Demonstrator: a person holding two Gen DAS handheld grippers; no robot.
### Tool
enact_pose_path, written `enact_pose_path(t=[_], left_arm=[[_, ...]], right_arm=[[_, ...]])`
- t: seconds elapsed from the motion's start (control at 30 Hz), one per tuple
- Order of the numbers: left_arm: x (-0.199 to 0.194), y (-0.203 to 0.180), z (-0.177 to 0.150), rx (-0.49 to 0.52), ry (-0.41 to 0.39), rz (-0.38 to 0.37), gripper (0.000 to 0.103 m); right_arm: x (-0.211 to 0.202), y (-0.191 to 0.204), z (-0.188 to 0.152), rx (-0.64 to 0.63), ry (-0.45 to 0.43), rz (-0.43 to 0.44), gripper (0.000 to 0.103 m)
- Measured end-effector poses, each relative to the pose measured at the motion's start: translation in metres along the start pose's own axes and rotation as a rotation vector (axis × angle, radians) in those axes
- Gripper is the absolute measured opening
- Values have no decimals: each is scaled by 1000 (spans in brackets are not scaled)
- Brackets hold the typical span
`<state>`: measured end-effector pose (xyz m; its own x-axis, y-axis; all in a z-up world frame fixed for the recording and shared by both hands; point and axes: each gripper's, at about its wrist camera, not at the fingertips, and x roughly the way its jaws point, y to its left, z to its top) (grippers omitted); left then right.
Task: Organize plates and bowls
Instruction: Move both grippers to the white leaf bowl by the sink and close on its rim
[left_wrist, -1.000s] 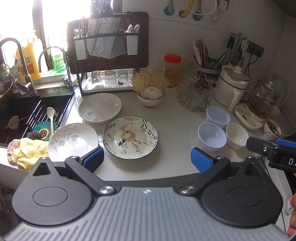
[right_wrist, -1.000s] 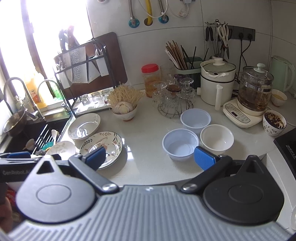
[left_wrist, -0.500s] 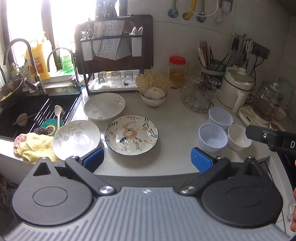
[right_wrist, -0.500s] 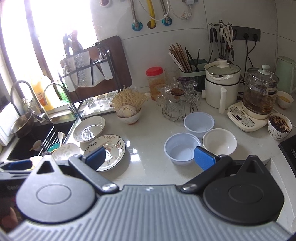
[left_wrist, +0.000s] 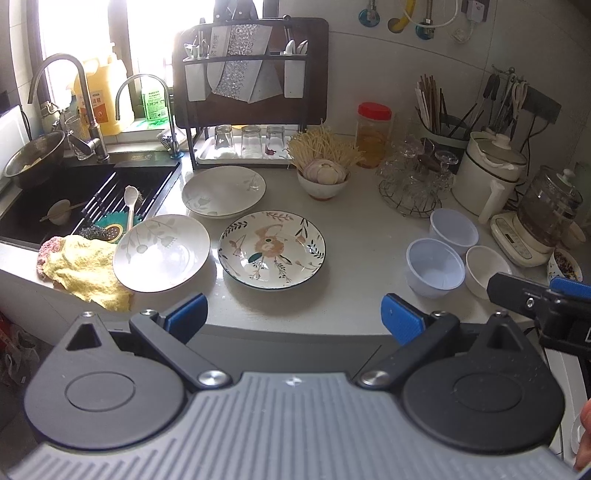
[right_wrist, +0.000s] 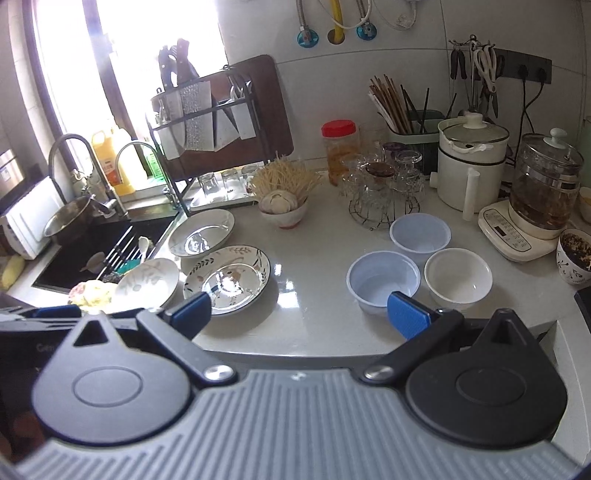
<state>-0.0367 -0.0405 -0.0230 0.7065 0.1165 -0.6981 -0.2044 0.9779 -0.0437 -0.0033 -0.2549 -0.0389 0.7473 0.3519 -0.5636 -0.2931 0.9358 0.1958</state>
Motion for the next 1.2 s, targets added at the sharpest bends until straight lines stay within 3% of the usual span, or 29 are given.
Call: enact_pose_path(t=[0.23,0.57,1.2], left_arm=[[28,17,12,28,15,-44,102],[68,78,57,107,0,-129,102],[160,189,113,139,55,-222,102]], right_arm=[[17,20,-4,61,-24,-30,103],[54,74,11,132,-73,-83,103],[143,155,34,204,-48,-119,103]])
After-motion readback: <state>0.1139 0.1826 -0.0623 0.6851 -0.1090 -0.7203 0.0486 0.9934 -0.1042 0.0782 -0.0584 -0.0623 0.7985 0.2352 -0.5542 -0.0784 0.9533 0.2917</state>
